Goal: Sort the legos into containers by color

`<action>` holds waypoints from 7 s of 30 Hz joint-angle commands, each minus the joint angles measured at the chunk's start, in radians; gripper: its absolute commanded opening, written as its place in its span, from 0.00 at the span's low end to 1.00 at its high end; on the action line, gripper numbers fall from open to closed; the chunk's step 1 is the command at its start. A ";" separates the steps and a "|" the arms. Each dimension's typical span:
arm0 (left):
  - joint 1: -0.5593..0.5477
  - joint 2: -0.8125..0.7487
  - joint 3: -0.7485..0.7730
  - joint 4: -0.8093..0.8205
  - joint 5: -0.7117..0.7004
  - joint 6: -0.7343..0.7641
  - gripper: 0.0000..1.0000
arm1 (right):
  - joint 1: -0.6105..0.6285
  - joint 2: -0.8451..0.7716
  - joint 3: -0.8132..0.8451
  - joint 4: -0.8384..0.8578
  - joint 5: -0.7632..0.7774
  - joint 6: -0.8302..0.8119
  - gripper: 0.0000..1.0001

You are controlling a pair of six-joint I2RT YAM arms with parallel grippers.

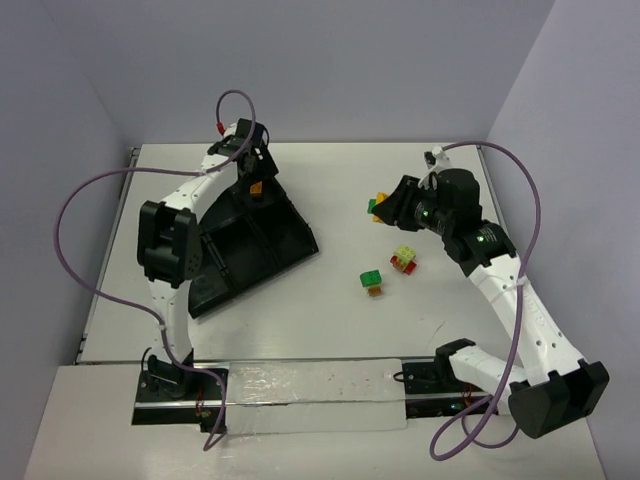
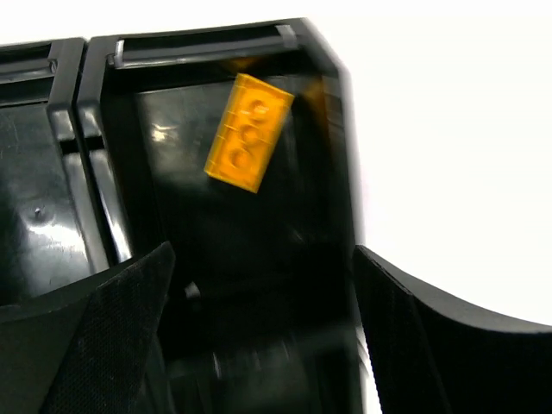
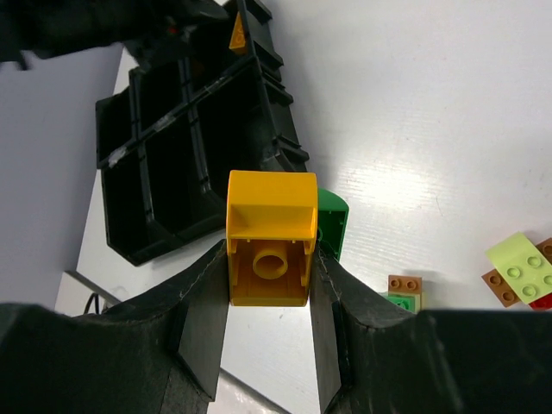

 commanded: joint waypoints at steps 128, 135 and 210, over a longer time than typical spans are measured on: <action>-0.223 -1.040 -0.792 0.330 -0.134 0.210 0.00 | -0.020 0.270 0.225 -0.119 -0.333 0.064 0.00; -0.108 -0.729 -0.538 0.027 -0.151 0.106 0.00 | -0.020 0.257 0.211 -0.125 -0.331 0.051 0.00; -0.069 -0.908 -0.472 -0.177 -0.065 -0.091 0.99 | 0.377 1.393 1.360 0.047 0.156 0.049 0.74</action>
